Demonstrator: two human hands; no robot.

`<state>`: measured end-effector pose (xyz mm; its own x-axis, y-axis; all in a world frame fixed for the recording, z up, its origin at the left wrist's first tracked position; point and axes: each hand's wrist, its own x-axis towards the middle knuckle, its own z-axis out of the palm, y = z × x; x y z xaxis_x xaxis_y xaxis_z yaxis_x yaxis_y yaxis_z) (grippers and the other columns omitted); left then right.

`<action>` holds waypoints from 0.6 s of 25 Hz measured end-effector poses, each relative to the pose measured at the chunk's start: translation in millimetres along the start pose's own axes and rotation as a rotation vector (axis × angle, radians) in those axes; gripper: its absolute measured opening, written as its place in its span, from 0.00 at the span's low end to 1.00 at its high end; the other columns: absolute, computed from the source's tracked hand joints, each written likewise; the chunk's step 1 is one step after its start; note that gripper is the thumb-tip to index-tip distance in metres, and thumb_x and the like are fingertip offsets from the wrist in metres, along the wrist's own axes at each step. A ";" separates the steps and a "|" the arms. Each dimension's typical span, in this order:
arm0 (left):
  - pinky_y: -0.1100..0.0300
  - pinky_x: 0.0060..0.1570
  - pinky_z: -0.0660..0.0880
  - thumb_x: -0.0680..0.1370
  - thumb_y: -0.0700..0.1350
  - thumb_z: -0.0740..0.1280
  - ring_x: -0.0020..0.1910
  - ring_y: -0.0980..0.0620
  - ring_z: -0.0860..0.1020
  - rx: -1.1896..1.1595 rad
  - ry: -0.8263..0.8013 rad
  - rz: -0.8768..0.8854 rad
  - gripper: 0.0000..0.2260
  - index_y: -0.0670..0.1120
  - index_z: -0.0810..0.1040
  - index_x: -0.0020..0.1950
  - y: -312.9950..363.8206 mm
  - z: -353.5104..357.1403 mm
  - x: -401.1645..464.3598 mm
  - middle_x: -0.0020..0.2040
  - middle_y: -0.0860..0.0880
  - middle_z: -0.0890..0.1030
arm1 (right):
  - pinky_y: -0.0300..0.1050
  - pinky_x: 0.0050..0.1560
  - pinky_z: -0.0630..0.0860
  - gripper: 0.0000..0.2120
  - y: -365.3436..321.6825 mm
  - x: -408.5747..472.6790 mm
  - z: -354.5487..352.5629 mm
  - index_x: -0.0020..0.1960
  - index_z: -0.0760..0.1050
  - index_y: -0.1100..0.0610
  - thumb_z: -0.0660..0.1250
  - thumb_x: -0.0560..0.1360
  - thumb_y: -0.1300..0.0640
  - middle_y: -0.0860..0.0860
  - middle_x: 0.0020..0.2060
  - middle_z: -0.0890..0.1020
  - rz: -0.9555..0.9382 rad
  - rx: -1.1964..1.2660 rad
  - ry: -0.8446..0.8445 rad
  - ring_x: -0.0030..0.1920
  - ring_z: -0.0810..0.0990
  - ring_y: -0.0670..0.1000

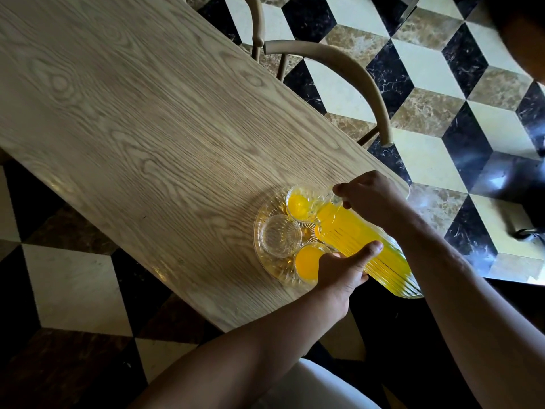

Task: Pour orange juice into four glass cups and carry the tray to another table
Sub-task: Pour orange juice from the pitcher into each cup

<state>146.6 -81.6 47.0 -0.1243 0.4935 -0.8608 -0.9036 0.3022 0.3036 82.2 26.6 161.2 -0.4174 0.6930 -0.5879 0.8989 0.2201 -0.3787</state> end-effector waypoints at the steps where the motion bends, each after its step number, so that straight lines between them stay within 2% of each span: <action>1: 0.44 0.53 0.83 0.43 0.64 0.86 0.41 0.47 0.71 0.005 -0.001 -0.002 0.43 0.45 0.69 0.45 -0.2 0.0 0.2 0.39 0.45 0.67 | 0.43 0.32 0.66 0.20 0.4 0.7 0.6 0.29 0.76 0.56 0.69 0.78 0.50 0.50 0.27 0.77 -0.002 0.000 -0.001 0.30 0.73 0.50; 3: 0.44 0.53 0.83 0.43 0.65 0.86 0.40 0.47 0.74 0.007 0.005 -0.001 0.43 0.44 0.72 0.46 -0.6 -0.1 0.3 0.39 0.45 0.69 | 0.43 0.32 0.67 0.20 1.0 1.9 1.8 0.29 0.76 0.56 0.69 0.77 0.50 0.50 0.27 0.77 -0.006 -0.005 -0.001 0.31 0.74 0.51; 9: 0.53 0.44 0.85 0.41 0.66 0.85 0.43 0.46 0.79 -0.014 0.015 0.005 0.46 0.41 0.77 0.49 1.2 0.9 -1.5 0.43 0.44 0.73 | 0.43 0.33 0.66 0.19 -1.0 3.5 2.7 0.33 0.78 0.59 0.69 0.78 0.49 0.50 0.28 0.77 -0.006 -0.013 0.002 0.31 0.73 0.49; 12: 0.51 0.47 0.85 0.40 0.66 0.85 0.44 0.46 0.79 -0.035 0.001 0.002 0.47 0.41 0.76 0.48 2.6 2.1 -3.3 0.43 0.44 0.74 | 0.43 0.34 0.66 0.19 -0.2 4.8 4.4 0.39 0.81 0.65 0.69 0.78 0.49 0.52 0.29 0.77 -0.014 -0.008 0.015 0.33 0.74 0.51; 15: 0.48 0.51 0.85 0.38 0.65 0.85 0.44 0.47 0.79 -0.052 -0.009 0.004 0.47 0.41 0.74 0.47 3.7 3.3 -4.1 0.42 0.44 0.73 | 0.43 0.34 0.66 0.19 0.5 5.9 4.9 0.38 0.81 0.65 0.69 0.78 0.49 0.51 0.27 0.76 -0.013 -0.010 0.022 0.31 0.73 0.51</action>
<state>145.1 -79.8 53.0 -0.1242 0.5022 -0.8558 -0.9232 0.2576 0.2851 79.5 27.5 154.0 -0.4266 0.7047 -0.5670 0.8945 0.2361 -0.3796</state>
